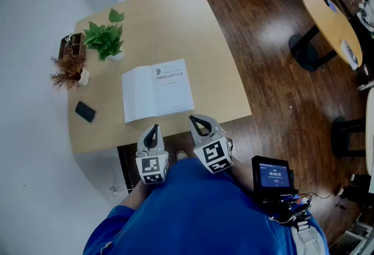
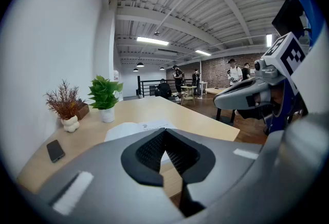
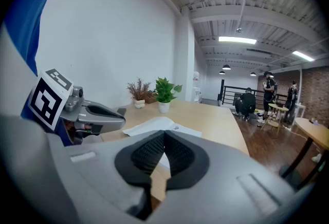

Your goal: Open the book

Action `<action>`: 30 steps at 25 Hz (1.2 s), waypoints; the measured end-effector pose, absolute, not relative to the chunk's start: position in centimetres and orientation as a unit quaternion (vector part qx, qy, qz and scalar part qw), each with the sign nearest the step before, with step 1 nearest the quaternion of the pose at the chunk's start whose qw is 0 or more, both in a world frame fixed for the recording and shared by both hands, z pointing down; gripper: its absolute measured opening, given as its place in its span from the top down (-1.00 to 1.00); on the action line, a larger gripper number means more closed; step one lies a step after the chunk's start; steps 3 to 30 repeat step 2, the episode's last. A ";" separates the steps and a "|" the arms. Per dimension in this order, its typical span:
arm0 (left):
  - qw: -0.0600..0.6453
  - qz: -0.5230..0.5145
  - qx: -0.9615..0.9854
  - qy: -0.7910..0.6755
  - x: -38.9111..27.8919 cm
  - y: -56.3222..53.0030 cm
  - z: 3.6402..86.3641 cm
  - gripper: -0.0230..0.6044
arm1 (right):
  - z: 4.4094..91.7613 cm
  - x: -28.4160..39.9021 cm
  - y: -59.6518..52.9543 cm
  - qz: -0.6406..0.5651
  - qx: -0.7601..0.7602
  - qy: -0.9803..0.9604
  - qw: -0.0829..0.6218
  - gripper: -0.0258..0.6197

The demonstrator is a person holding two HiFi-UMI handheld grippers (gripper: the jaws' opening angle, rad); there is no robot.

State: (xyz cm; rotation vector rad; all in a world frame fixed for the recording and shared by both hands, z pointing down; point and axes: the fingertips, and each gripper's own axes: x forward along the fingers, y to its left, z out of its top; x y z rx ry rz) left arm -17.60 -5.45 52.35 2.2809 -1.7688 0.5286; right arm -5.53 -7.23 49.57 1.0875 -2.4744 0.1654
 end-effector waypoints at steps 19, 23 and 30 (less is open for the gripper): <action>0.106 0.182 0.771 -0.601 -17.6 -5.4 52.4 0.90 | 49.5 -5.6 -7.2 0.060 0.391 -0.894 0.213 0.91; 0.106 0.182 0.771 -0.601 -17.6 -5.4 52.4 0.90 | 49.5 -5.6 -7.2 0.060 0.391 -0.894 0.213 0.91; 0.106 0.182 0.771 -0.601 -17.6 -5.4 52.4 0.90 | 49.5 -5.6 -7.2 0.060 0.391 -0.894 0.213 0.91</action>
